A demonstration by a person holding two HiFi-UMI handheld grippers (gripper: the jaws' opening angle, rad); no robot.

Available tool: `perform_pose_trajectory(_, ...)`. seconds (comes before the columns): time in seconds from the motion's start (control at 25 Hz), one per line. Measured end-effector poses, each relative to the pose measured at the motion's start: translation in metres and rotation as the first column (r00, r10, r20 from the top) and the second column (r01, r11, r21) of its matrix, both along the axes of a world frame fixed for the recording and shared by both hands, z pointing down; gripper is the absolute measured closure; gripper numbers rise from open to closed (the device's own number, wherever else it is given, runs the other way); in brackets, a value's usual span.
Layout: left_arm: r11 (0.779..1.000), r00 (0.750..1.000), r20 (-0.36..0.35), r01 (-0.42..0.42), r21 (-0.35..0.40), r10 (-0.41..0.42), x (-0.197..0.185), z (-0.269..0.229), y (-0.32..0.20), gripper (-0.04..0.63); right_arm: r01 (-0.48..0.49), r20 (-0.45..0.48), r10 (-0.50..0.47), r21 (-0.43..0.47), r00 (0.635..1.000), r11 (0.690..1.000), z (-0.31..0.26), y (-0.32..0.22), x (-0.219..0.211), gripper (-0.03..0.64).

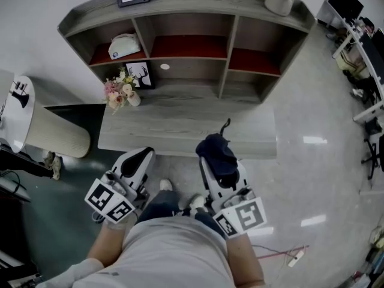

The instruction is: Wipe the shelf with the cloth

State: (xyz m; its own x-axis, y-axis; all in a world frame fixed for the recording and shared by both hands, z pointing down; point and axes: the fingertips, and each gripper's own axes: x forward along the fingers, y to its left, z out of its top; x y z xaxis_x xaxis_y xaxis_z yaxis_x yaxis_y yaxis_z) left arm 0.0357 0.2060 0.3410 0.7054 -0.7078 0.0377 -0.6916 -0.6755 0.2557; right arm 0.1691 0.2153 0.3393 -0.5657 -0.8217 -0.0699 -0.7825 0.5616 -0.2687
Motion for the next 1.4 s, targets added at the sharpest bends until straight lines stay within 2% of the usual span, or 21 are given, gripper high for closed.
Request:
perform_pose_trajectory(0.36,1.000,0.999,-0.033,0.020,-0.017,-0.021,-0.025,0.013,-0.056,0.578,-0.041,0.000,0.041,-0.041,0.999,0.998,0.014,-0.050,-0.003,0.502)
perform_pose_trajectory(0.64,0.999,0.997,-0.069,-0.029,-0.036,0.027,-0.053,0.014,-0.124,0.578,-0.111,-0.014,0.111,-0.054,0.994,0.992,0.010,-0.111,-0.024,0.501)
perform_pose_trajectory(1.04,0.994,0.993,-0.068,-0.103,-0.023,0.101,-0.101,0.006,-0.218,0.578,-0.181,-0.049,0.179,-0.042,0.983,0.983,-0.001,-0.205,-0.076,0.500)
perform_pose_trajectory(1.4,0.993,0.989,-0.096,-0.118,-0.028,0.115,-0.129,0.000,-0.261,0.578,-0.177,-0.146,0.172,-0.019,0.974,0.984,-0.009,-0.269,-0.107,0.500)
